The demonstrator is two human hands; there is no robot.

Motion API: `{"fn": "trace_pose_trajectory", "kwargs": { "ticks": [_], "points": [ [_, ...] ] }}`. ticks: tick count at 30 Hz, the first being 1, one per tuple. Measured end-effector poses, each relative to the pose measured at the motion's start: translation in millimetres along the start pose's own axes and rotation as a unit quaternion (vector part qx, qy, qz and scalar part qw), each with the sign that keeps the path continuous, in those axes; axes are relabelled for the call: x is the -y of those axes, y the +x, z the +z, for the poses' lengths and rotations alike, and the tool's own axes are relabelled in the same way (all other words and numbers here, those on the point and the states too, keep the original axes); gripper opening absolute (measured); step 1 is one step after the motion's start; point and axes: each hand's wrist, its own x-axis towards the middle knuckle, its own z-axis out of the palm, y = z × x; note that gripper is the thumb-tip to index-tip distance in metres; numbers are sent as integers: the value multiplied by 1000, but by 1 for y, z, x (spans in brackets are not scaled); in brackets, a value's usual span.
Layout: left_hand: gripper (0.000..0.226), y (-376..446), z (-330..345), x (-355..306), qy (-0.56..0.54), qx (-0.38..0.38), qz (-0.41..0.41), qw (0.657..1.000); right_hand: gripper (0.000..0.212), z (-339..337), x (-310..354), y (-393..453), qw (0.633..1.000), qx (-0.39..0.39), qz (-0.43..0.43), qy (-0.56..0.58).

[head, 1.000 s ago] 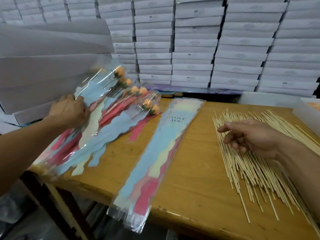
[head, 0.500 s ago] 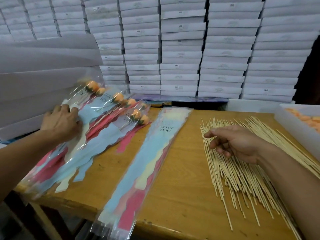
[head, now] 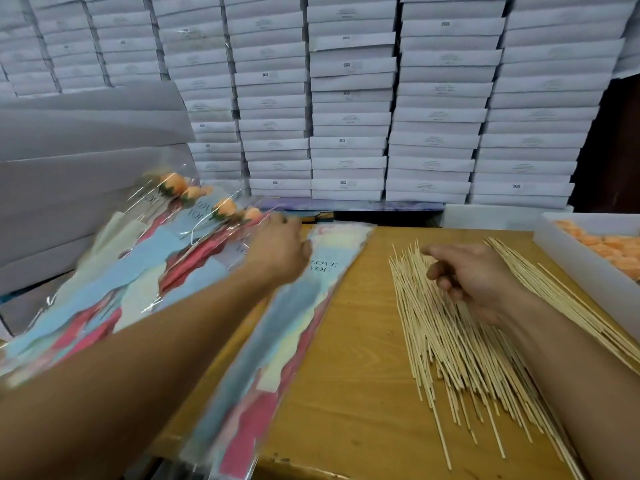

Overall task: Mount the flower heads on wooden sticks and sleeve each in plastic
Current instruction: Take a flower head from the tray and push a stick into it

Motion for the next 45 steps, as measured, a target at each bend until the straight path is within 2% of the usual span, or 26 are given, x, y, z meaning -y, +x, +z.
{"fn": "trace_pose_trajectory", "kwargs": {
  "ticks": [4, 6, 9, 15, 21, 23, 25, 27, 30, 33, 35, 37, 42, 45],
  "points": [
    [41, -10, 29, -109, -183, 36, -22, 982, 12, -13, -3, 11, 986, -166, -27, 14],
    [39, -17, 40, -154, -251, 50, -29, 966, 16, -19, -7, 15, 978, -206, -29, 16],
    [33, -32, 52, -196, -295, 35, -37, 954, 21, -22, -12, 19, 975, -221, -28, 2],
    [30, -43, 70, -201, -274, -42, 6, 961, 37, -28, -21, 26, 969, -224, -41, -92],
    [29, -43, 74, -200, -282, -53, -1, 958, 53, -38, -12, 29, 940, -269, -54, -202],
    [28, -44, 74, -201, -280, -46, 1, 959, 50, -50, 1, 32, 923, -269, -41, -272],
    [28, -44, 72, -200, -282, -41, -2, 959, 39, -74, 14, 34, 893, -268, -12, -360],
    [28, -45, 72, -197, -287, -36, -10, 957, 23, -111, 24, 32, 858, -279, 22, -430],
    [27, -45, 71, -196, -286, -34, -16, 957, 18, -169, 30, 20, 794, -303, 97, -518],
    [28, -45, 71, -198, -287, -29, -18, 957, 23, -215, 27, 9, 756, -244, 174, -582],
    [29, -44, 71, -200, -284, -25, -18, 958, 31, -233, 25, 3, 768, -182, 195, -583],
    [28, -44, 71, -202, -284, -24, -17, 958, 33, -241, 27, -1, 759, -136, 208, -602],
    [29, -45, 70, -205, -282, -25, -13, 959, 38, -238, 31, 0, 682, -73, 242, -686],
    [28, -46, 69, -203, -280, -22, -15, 960, 20, -224, 35, -4, 636, -61, 215, -739]
  ]
}}
